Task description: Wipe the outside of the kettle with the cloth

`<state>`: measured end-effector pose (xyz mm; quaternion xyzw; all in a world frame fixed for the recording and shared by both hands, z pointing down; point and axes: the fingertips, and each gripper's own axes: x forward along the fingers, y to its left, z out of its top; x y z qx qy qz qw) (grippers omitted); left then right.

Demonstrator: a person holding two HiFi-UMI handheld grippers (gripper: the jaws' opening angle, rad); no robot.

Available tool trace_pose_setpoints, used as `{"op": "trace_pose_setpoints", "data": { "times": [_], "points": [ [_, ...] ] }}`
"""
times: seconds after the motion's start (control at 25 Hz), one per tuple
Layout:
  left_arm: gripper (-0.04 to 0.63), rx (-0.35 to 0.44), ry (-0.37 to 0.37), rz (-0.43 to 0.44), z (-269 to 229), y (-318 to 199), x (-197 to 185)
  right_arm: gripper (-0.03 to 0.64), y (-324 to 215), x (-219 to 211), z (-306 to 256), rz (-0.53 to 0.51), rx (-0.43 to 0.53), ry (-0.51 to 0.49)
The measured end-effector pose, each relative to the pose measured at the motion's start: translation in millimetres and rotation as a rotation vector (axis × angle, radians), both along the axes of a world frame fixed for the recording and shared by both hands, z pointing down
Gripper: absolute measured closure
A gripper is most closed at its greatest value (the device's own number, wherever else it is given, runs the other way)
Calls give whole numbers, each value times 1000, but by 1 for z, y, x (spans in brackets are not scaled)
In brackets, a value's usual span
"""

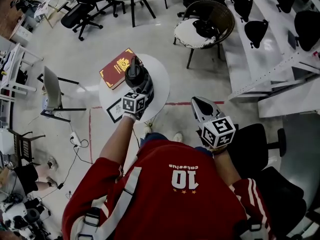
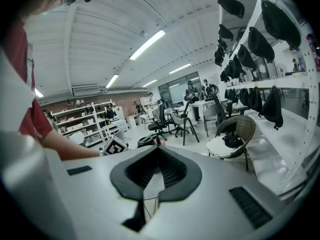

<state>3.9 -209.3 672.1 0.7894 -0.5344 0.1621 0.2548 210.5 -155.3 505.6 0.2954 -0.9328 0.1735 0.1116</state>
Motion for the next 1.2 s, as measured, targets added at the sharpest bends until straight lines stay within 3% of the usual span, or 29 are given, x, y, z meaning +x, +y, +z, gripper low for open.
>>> {"op": "trace_pose_setpoints", "data": {
  "times": [0.24, 0.6, 0.88, 1.2],
  "points": [
    [549, 39, -4, 37, -16, -20, 18, 600, -1, 20, 1, 53, 0, -11],
    [549, 189, -8, 129, -91, -19, 49, 600, -9, 13, -5, 41, 15, -32],
    [549, 266, -22, 126, -137, -3, 20, 600, -15, -28, -21, -34, 31, -24],
    [549, 321, 26, 66, -168, 23, -29, 600, -9, -84, -27, -101, 39, 33]
  ]
}}
